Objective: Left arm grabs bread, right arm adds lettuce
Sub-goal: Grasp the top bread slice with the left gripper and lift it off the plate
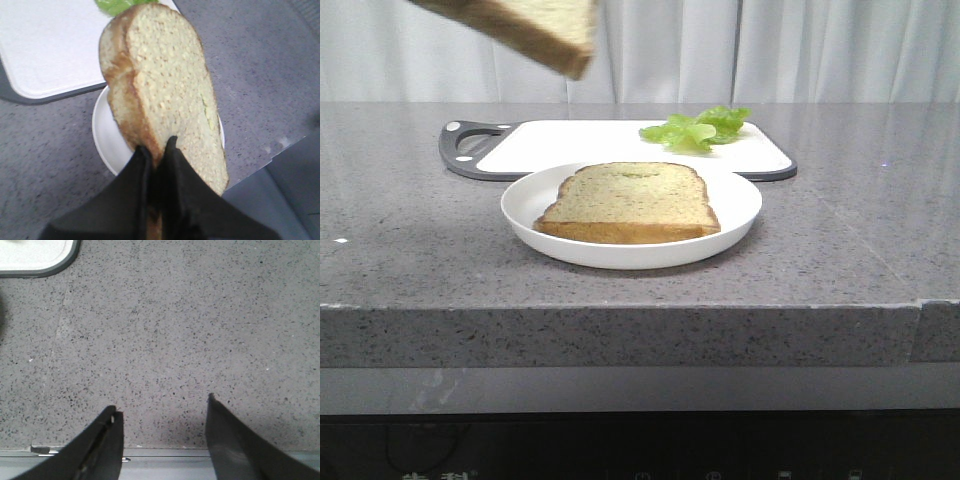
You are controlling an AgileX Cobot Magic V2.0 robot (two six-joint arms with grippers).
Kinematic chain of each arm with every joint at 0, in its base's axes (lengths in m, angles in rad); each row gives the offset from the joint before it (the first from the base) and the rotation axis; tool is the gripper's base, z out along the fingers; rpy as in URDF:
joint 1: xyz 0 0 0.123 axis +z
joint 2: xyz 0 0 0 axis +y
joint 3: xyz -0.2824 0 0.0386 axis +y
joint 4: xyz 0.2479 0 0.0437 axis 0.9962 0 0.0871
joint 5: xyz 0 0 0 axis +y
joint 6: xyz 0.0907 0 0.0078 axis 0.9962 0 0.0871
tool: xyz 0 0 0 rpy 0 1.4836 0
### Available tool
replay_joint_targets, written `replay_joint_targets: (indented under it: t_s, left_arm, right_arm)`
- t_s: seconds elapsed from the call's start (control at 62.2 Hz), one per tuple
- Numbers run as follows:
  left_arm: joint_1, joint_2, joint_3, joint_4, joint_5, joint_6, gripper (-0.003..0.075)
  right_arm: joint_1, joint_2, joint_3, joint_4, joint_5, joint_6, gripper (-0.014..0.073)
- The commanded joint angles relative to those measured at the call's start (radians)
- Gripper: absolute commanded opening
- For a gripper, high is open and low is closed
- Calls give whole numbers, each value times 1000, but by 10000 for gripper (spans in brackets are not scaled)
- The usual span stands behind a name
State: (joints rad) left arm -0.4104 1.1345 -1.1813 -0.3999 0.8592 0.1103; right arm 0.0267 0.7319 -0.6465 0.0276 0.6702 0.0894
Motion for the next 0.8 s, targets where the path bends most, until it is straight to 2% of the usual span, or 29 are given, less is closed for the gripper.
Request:
replay_joint_targets:
  t_s: [0.0,0.257,0.37,0.499,0.788]
  left_arm:
    - [32,-91,36,39,-53,-46,-20]
    - [176,-257,207,76,-51,-55,-20]
    - [206,-297,258,78,-51,-55,-20]
    - [206,-306,269,81,-53,-55,-20]
    - [206,-306,269,81,-53,-55,-20]
  right_arm:
    - [-6,3,-32,13,-55,-6,405]
    - [-6,4,-32,35,-61,-6,405]
    - [-5,24,-41,80,-83,-21,405]
    - [-5,102,-80,184,-88,-89,405]
    - [-5,367,-246,487,-97,-357,405]
